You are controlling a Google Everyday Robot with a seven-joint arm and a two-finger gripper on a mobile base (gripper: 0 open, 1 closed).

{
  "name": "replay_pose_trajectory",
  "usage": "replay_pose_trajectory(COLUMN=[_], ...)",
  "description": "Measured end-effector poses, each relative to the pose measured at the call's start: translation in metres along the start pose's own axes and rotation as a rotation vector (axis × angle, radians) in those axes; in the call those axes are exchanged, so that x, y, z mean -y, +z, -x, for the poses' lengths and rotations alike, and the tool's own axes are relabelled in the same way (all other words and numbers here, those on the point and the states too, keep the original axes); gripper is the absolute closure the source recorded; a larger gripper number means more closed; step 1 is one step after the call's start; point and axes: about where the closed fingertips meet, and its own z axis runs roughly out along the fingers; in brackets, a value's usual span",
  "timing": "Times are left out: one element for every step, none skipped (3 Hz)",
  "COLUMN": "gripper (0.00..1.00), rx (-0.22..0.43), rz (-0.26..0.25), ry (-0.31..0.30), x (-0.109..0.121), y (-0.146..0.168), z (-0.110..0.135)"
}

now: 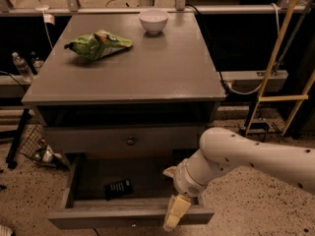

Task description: Pick rxbar blueberry from middle drawer and place on counter

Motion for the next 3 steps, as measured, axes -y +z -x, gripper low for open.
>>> replay_pose_trajectory(gripper=[0.0,0.0,0.0], rx=[0.029,0.107,0.11], rz=[-0.083,-0.138,-0.137], ry=[0.053,0.045,0.044], x=[0.022,0.083,0.085], y=[0.014,0.051,0.052], z=[-0.007,0.01,0.011])
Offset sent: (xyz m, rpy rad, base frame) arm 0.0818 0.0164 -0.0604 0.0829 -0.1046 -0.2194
